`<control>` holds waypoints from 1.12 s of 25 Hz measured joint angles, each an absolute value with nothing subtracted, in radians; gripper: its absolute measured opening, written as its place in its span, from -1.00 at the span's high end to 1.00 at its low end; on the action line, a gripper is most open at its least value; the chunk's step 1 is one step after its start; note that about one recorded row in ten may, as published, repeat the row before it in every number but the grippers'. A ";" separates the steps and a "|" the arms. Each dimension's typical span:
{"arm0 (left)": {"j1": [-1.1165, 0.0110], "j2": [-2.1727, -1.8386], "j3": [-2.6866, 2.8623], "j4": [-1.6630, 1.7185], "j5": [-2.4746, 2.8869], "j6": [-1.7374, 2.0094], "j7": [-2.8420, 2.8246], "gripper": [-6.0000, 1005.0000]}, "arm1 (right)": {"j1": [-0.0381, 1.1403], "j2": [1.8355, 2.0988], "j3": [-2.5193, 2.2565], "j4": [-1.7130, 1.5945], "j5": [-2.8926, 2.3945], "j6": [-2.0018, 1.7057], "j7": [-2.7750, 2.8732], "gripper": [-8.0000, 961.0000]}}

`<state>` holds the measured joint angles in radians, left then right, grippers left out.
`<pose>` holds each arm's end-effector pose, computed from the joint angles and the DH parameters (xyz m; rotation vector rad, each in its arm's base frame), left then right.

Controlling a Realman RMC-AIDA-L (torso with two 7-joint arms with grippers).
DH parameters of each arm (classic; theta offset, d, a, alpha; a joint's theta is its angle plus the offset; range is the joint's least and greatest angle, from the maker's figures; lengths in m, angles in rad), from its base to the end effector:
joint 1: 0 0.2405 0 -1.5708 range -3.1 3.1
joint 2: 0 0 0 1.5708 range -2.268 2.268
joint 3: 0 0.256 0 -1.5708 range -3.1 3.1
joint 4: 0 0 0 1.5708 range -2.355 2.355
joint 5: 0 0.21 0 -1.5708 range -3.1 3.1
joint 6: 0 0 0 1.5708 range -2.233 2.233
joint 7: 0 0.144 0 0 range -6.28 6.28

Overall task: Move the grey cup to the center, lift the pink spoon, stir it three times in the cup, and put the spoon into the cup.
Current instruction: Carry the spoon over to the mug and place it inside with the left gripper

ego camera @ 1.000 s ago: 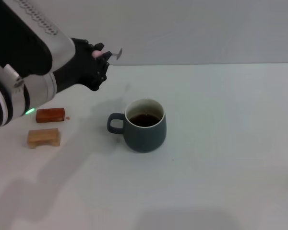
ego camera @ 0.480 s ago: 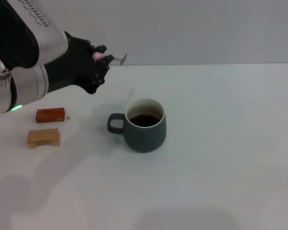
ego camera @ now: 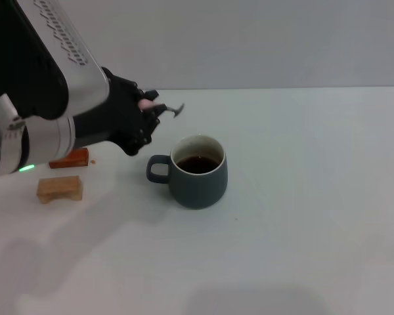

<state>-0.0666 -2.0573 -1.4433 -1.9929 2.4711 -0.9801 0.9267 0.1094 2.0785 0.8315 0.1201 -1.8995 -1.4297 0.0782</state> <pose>-0.1246 0.3002 0.0372 -2.3607 -0.0448 -0.0311 0.4246 0.1926 0.0516 -1.0608 0.5975 0.4853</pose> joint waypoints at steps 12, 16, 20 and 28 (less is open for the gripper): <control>-0.089 -2.058 -1.391 -1.987 2.471 -1.041 0.925 0.70 | 0.122 2.078 0.857 0.115 -1.895 -1.419 0.078 0.99; -0.105 -2.059 -1.391 -1.960 2.473 -1.040 0.924 0.70 | 0.124 2.078 0.857 0.114 -1.894 -1.419 0.078 0.99; -0.159 -2.059 -1.401 -1.857 2.477 -1.021 0.923 0.70 | 0.124 2.078 0.857 0.112 -1.894 -1.419 0.078 0.99; -0.202 -2.059 -1.417 -1.780 2.479 -1.016 0.924 0.70 | 0.123 2.079 0.852 0.110 -1.894 -1.419 0.077 0.99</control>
